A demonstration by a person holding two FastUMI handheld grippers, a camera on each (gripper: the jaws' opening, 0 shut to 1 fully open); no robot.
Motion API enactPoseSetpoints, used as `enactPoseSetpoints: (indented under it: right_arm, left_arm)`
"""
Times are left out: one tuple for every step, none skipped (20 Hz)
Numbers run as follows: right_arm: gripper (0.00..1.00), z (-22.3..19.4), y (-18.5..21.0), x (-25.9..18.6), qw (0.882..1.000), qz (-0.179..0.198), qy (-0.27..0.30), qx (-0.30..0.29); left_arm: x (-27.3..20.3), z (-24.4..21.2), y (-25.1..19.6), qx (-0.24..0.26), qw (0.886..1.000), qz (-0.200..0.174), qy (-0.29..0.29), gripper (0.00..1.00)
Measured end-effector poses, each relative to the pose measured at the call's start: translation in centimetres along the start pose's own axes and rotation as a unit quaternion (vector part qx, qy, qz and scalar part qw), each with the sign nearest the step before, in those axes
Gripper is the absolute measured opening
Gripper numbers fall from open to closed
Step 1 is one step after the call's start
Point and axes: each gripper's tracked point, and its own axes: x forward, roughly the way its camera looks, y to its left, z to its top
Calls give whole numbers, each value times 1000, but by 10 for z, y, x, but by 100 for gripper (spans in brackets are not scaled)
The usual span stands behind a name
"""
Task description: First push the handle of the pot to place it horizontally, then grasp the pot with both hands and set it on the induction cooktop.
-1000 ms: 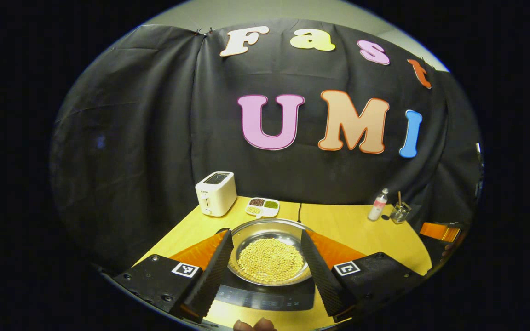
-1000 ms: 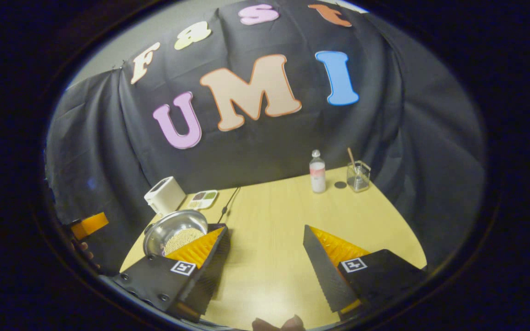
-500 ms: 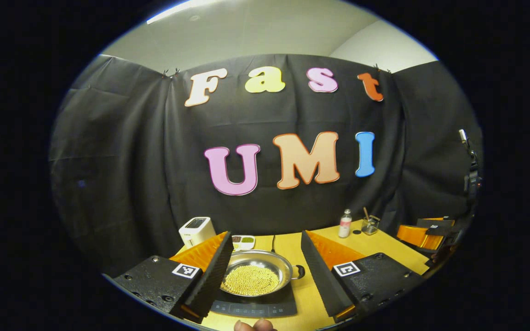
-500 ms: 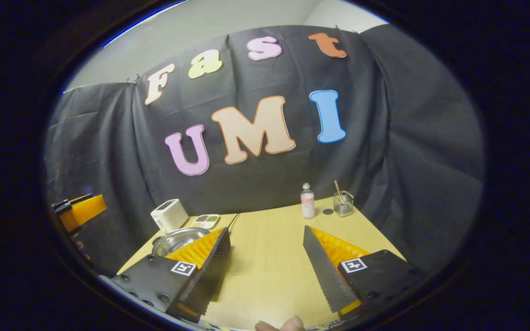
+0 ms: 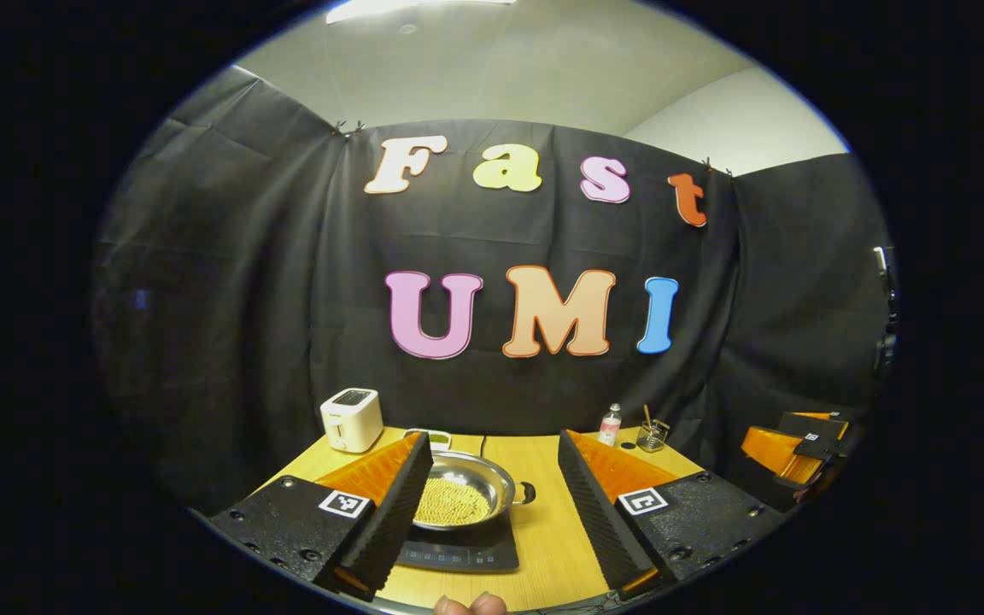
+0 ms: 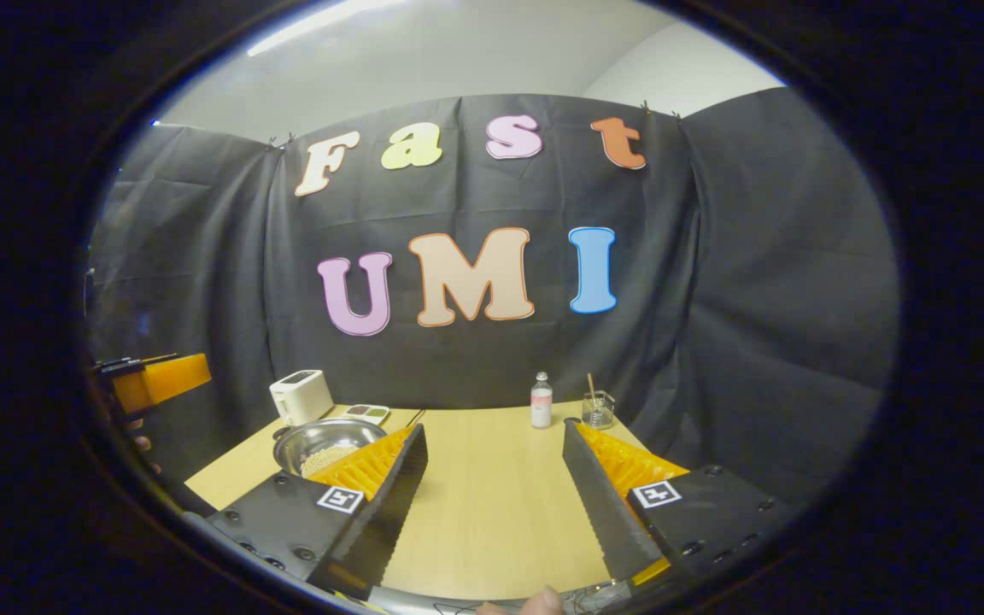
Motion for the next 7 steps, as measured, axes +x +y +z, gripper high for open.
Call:
enactPoseSetpoints:
  right_arm:
    - [92, 8, 3, 0, 1000, 0, -10, -3]
    - [92, 15, 8, 1, 1000, 4, -16, -1]
    - [92, 20, 15, 4, 1000, 11, -18, 5]
    - [92, 25, 18, 6, 1000, 16, -20, 9]
    - [93, 32, 20, 7, 999, 20, -28, 11]
    - [93, 39, 20, 10, 999, 24, -38, 12]
    - [93, 41, 20, 11, 999, 29, -39, 10]
  left_arm:
    - [-4, 4, 2, -2, 1000, 2, -7, 92]
    - [-8, 8, 5, 3, 1000, 6, -12, 92]
    - [-12, 9, 11, 11, 1000, 12, -15, 90]
    - [-13, 13, 11, 17, 1000, 14, -18, 93]
    - [-14, 17, 8, 20, 999, 14, -22, 93]
    - [-14, 22, 5, 22, 999, 15, -27, 93]
    - [-15, 27, 2, 24, 999, 17, -33, 89]
